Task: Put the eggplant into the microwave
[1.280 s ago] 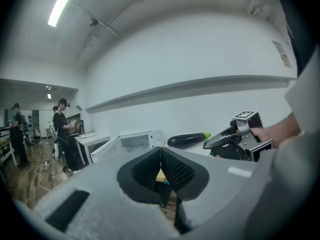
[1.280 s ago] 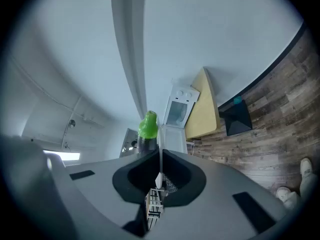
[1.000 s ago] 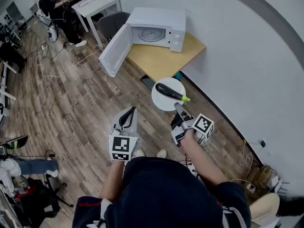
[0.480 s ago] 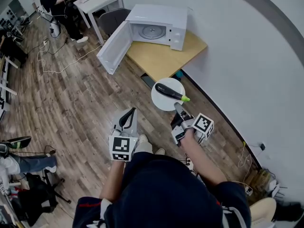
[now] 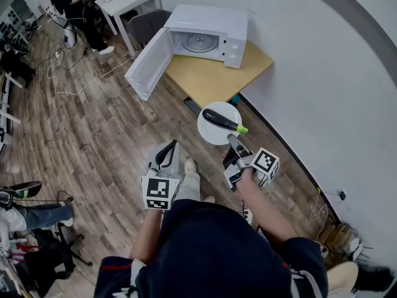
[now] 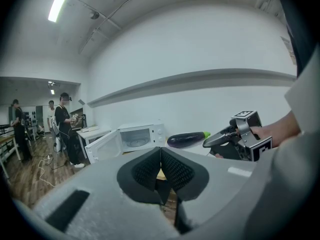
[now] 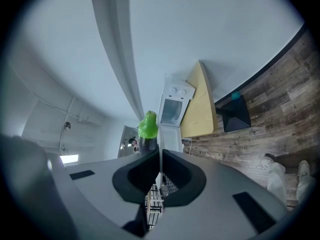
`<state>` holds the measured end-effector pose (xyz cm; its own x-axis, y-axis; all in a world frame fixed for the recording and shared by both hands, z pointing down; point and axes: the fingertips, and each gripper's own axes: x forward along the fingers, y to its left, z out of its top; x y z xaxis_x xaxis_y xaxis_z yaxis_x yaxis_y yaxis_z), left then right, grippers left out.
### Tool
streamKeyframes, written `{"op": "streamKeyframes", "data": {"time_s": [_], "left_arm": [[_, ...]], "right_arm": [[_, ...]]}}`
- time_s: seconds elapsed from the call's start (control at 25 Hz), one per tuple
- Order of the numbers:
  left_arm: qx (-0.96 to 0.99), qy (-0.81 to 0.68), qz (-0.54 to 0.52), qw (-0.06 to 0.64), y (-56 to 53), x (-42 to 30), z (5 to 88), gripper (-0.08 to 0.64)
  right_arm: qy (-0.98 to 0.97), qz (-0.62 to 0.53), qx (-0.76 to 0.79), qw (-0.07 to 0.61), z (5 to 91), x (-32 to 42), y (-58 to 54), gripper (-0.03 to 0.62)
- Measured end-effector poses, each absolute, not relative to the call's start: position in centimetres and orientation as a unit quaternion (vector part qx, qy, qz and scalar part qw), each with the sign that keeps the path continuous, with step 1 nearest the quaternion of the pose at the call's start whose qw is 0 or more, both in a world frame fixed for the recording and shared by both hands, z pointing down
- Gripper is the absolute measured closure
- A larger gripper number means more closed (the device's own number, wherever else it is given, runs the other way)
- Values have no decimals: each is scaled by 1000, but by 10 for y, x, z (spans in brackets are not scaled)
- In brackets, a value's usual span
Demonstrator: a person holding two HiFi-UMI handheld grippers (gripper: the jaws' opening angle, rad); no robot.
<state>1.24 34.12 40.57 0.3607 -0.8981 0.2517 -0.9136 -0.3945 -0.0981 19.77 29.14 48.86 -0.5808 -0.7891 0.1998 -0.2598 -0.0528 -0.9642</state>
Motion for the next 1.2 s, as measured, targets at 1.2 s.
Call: {"op": "streamKeyframes", "data": {"time_s": [1.2], "left_arm": [[842, -523, 122, 51, 108, -70, 409, 543]], "right_arm": [[635, -610, -422, 215, 485, 114, 73, 571]]}}
